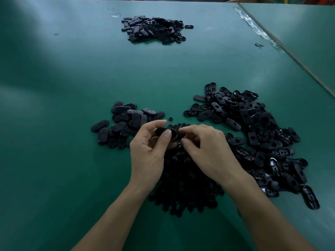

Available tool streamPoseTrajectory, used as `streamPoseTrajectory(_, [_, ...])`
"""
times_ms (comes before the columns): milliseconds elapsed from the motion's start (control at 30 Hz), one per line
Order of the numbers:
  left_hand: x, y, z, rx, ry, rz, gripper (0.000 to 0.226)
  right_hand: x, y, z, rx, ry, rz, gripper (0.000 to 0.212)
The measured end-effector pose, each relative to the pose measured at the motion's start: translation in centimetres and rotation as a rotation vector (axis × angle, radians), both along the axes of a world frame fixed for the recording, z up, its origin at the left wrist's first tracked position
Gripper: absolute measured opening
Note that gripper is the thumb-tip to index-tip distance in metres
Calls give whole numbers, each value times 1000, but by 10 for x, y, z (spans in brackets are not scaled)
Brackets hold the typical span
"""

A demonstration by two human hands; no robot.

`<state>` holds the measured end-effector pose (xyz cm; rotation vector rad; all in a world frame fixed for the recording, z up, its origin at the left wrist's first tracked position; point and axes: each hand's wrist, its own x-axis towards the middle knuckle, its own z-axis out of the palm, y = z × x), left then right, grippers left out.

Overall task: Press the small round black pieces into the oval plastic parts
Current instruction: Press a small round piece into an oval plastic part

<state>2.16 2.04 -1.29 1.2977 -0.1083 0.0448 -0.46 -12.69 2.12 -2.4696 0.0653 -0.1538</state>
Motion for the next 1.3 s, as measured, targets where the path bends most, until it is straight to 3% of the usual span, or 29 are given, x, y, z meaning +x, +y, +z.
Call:
streamPoseTrajectory(100, [-1,-2,0,-34,18,-19,24,-2,0,-5,-197,88,41,33])
streamPoseTrajectory(200, [-2,-2,0,-41,18,-36,28,-5,2,-8,-159,45,13,19])
streamPoseTrajectory(367, [-1,-1,1,-24,36,-46,40,-2,3,-11,-194,38,-9,16])
streamPoseTrajectory(700, [-1,-1,3,3,39,-45,15,-6,-3,-9,-196,25,-19,17])
streamPoseTrajectory(967, [-1,0,1,25,17,-40,18,-6,-3,-10,-216,33,-35,13])
streamPoseTrajectory(1133, [1,0,1,52,20,-11,30,-7,0,-7,-54,-56,-45,9])
streamPoseTrajectory(1300, [0,1,0,90,-5,-30,21,-8,3,2,203,-117,-63,6])
